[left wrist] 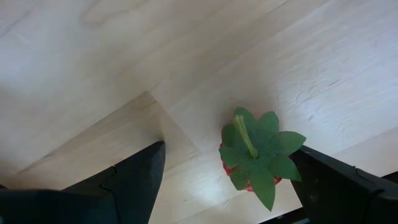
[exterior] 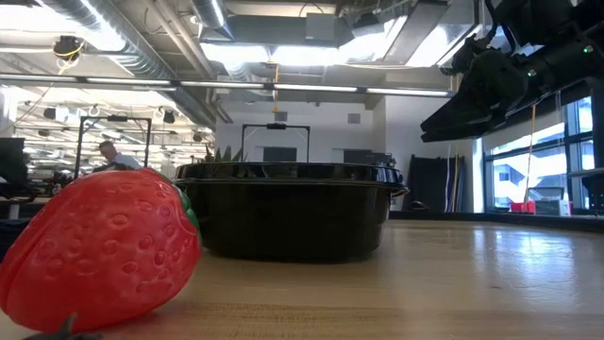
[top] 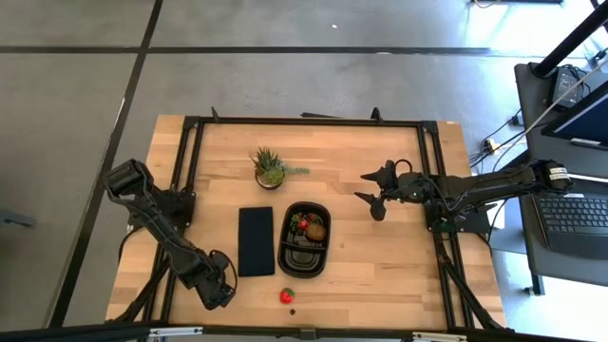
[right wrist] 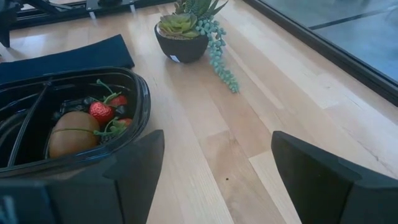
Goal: Pick and placing Produce into tupperware
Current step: Put the red strawberry into the black bin
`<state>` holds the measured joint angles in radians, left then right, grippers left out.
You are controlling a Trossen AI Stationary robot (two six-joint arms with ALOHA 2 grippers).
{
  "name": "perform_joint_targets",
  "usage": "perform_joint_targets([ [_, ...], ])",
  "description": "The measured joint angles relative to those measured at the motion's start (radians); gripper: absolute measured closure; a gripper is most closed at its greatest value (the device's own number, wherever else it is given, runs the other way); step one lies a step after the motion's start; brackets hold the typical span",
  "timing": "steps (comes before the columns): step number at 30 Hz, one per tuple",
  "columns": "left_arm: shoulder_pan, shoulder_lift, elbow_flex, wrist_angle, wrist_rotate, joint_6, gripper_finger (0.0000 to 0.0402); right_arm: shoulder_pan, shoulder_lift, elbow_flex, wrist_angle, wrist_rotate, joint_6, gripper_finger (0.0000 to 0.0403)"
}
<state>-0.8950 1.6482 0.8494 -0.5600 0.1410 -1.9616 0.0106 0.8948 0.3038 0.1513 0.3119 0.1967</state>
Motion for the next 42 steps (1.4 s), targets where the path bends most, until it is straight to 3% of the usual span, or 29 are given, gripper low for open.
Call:
perform_joint_targets([
  [22,0.000,0.000,0.000,-0.009,-0.003,0.000,0.0087,0.000,0.000,0.000,0.000,0.002,0.000,0.0104],
  [42,0.000,0.001,-0.002,-0.023,-0.003,-0.003,0.0192,0.000,0.000,0.000,0.000,0.002,-0.022,0.0104],
])
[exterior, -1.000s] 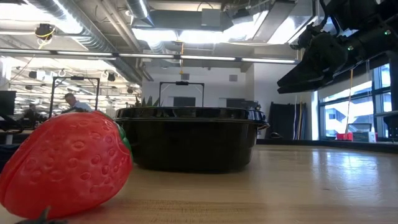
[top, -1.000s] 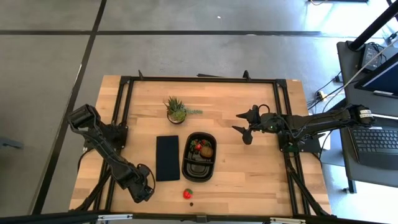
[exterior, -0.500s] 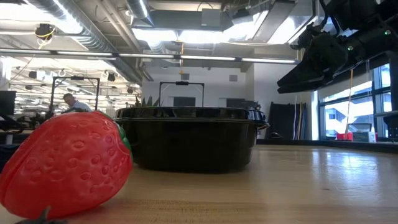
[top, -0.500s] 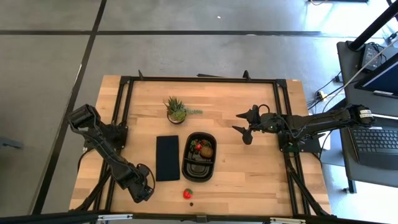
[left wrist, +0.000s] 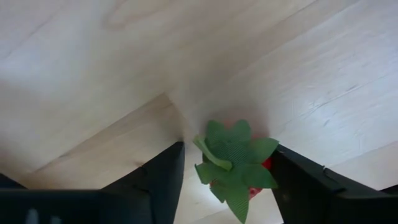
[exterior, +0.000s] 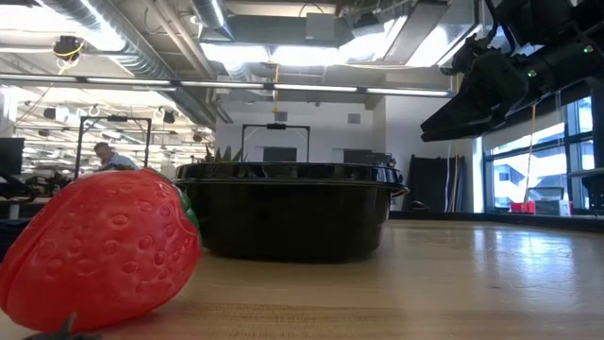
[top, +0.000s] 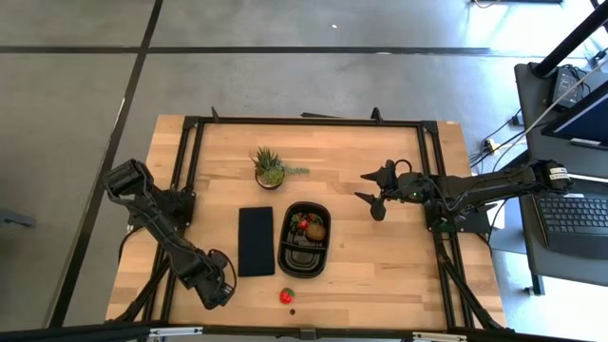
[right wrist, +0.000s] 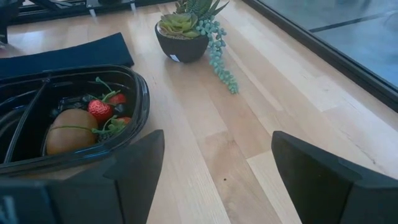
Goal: Pick and placing Produce into tupperware
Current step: Put the red strawberry into the black bin
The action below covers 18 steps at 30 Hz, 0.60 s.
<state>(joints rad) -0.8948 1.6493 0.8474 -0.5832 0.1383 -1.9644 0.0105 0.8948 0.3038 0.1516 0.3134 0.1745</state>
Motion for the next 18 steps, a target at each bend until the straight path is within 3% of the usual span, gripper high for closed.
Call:
perform_joint_targets([
  [18,0.002,0.000,0.000,0.012,0.001,0.003,0.0262,0.000,0.000,0.000,0.000,0.000,0.000,0.0105],
])
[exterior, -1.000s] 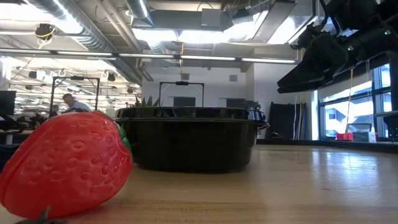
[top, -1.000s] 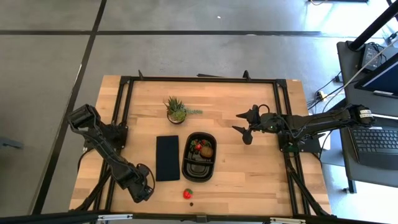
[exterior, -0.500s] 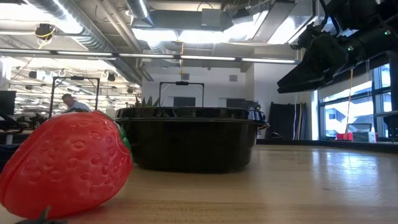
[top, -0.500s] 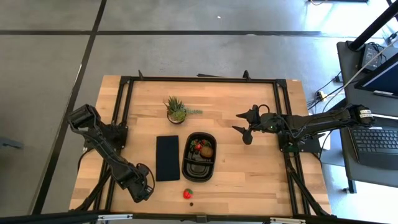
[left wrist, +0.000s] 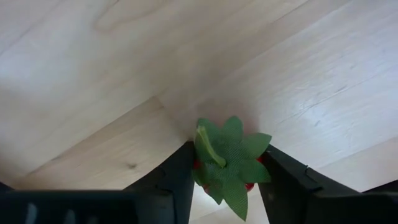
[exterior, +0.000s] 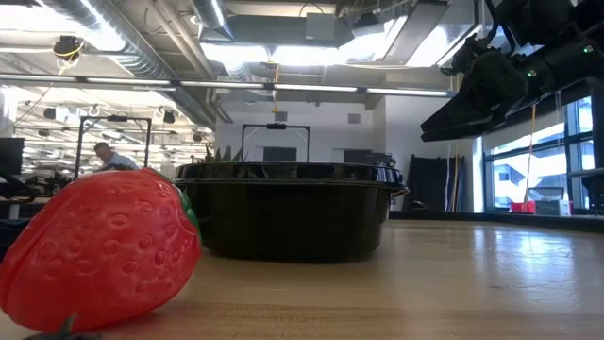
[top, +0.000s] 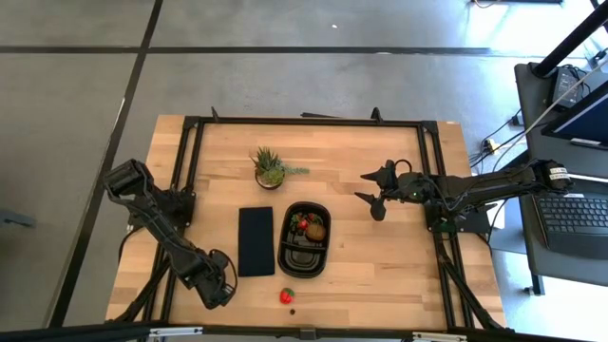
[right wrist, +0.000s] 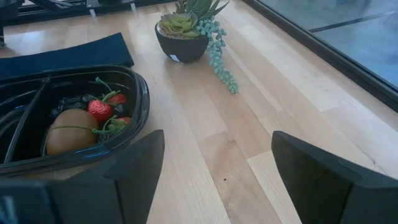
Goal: Pick and placing Produce into tupperware
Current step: Put the red strawberry into the black bin
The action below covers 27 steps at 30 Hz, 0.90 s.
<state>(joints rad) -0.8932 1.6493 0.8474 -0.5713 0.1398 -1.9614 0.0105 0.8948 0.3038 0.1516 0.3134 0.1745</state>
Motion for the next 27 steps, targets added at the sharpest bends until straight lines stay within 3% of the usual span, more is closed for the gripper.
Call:
perform_joint_targets([
  [7,0.048,-0.007,0.000,0.012,0.020,0.075,0.0251,0.000,0.000,0.000,0.000,0.000,0.000,0.0105],
  [14,0.163,-0.100,0.000,0.018,0.025,0.318,0.0268,0.000,0.000,0.000,0.000,0.000,0.000,0.0105],
  [20,0.287,-0.217,0.000,0.059,-0.167,0.587,0.0251,0.000,0.000,0.000,0.000,0.000,0.000,0.0105],
  [24,0.389,-0.251,0.000,0.197,-0.330,0.872,0.0257,0.000,0.000,0.000,0.001,0.000,0.000,0.0105],
  [27,0.467,-0.245,0.001,0.334,-0.384,1.088,0.0264,0.000,0.000,0.000,0.003,0.000,0.000,0.0105],
])
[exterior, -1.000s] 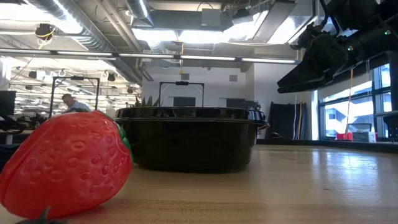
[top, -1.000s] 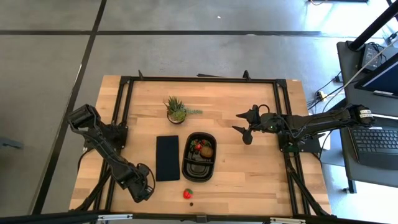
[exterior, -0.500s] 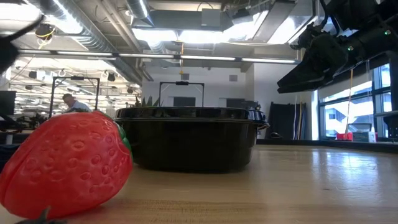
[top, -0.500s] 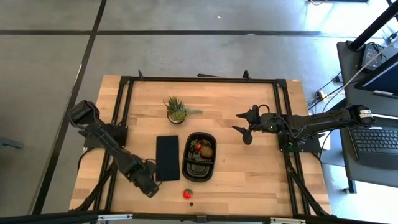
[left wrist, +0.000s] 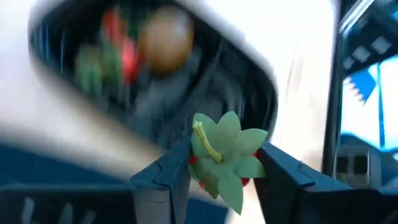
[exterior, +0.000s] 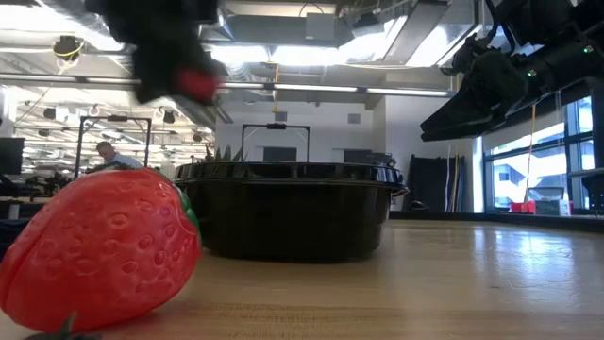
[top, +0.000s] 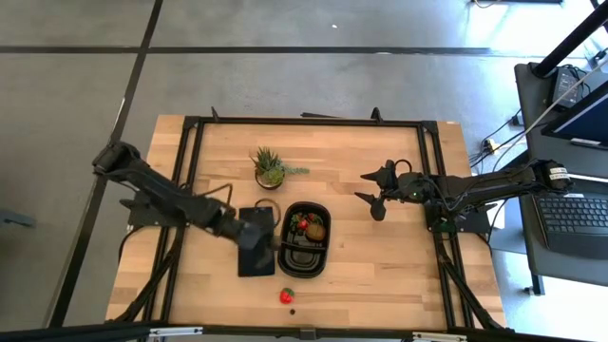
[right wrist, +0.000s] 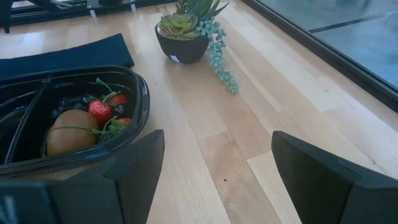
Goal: Pick and placing Produce into tupperware
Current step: Put the red strawberry into the black bin
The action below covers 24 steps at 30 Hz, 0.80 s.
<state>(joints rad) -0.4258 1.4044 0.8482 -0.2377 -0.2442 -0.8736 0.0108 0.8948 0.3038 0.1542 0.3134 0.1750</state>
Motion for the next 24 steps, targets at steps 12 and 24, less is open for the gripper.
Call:
perform_joint_targets([
  [12,0.208,0.164,0.000,0.169,0.002,0.257,0.0255,0.000,0.000,0.000,-0.002,0.000,0.005,0.0105],
  [24,0.216,0.220,0.000,0.183,0.056,0.245,0.0219,0.000,0.000,0.000,-0.002,0.000,0.003,0.0105],
])
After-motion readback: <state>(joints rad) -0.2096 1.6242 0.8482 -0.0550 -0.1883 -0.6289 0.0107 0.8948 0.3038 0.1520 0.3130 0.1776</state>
